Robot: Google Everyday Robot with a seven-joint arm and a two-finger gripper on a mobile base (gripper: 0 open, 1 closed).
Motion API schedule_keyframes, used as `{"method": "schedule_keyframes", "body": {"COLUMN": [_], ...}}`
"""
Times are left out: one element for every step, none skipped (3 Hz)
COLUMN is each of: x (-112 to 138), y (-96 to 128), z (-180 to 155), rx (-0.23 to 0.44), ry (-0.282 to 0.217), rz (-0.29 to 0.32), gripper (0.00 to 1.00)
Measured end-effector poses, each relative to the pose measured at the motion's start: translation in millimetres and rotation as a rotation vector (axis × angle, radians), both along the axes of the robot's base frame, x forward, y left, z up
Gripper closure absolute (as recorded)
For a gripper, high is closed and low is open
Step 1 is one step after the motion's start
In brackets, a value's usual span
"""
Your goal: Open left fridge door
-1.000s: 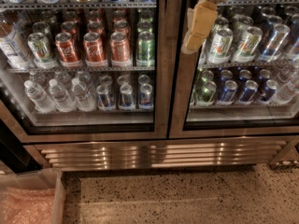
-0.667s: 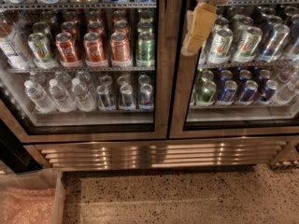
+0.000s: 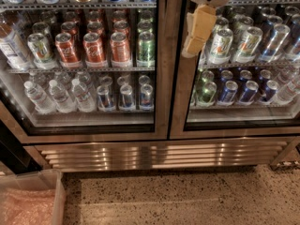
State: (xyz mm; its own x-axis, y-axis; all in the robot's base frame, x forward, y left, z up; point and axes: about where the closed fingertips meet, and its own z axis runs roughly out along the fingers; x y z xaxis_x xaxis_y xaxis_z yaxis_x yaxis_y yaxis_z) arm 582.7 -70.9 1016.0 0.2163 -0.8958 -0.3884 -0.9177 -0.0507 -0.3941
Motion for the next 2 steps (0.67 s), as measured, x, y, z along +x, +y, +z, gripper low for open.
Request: {"method": "schedule_keyframes", "body": {"x": [0.5, 0.5], "y": [-4.9, -4.9], "z": [0.0, 0.0], "rx": [0.0, 0.0], "ry": [0.0, 0.0], "rz": [0.0, 0.0], "gripper": [0.0, 0.19]}}
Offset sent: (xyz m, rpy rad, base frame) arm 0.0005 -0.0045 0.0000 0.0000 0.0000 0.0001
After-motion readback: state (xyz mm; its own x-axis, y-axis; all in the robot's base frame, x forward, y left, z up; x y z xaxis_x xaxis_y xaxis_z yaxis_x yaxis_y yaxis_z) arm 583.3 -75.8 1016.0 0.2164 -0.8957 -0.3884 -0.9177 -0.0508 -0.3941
